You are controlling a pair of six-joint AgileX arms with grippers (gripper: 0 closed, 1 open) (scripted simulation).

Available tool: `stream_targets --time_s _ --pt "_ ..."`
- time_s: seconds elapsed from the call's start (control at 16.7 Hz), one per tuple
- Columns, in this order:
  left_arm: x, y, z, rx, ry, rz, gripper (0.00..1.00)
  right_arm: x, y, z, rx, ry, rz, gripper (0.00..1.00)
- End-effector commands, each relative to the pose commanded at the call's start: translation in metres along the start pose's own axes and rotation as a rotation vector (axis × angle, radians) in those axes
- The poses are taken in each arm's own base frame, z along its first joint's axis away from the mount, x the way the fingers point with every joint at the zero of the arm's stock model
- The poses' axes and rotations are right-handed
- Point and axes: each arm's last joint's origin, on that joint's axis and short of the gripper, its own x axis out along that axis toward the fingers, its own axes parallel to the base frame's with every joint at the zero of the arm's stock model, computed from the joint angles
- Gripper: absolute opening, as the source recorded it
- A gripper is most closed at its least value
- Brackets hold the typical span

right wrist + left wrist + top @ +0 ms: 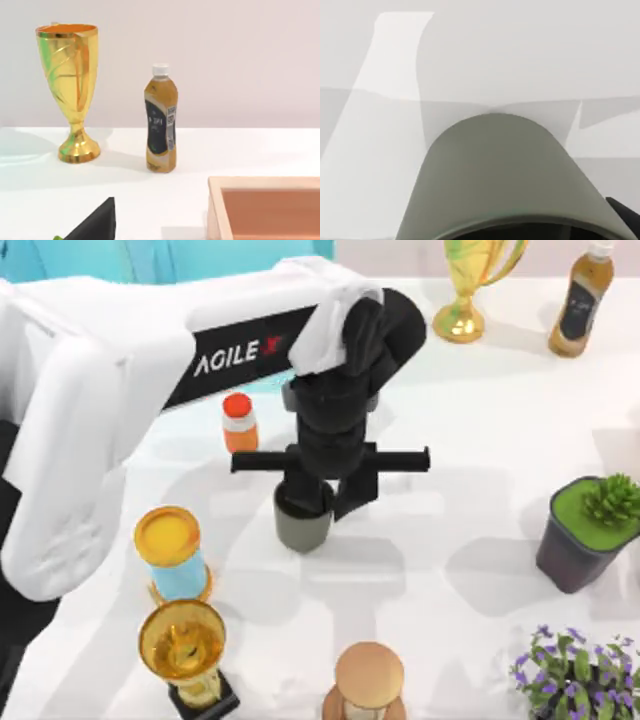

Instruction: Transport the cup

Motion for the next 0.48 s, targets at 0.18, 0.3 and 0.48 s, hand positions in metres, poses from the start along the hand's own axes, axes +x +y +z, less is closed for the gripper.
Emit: stream_targets --time_s 0.18,0.3,0.48 --pt "-0.019 0.065 0.019 0.006 -0.004 -0.013 0.00 0.000 0.000 0.000 0.000 0.000 0.000 1.00" --pt "-0.032 0.123 0.025 0.005 -0.004 -0.020 0.00 0.000 0.000 0.000 0.000 0.000 0.000 1.00" --pt "-0.048 0.208 0.015 -0.001 0.002 -0.030 0.00 0.000 0.000 0.000 0.000 0.000 0.000 1.00"
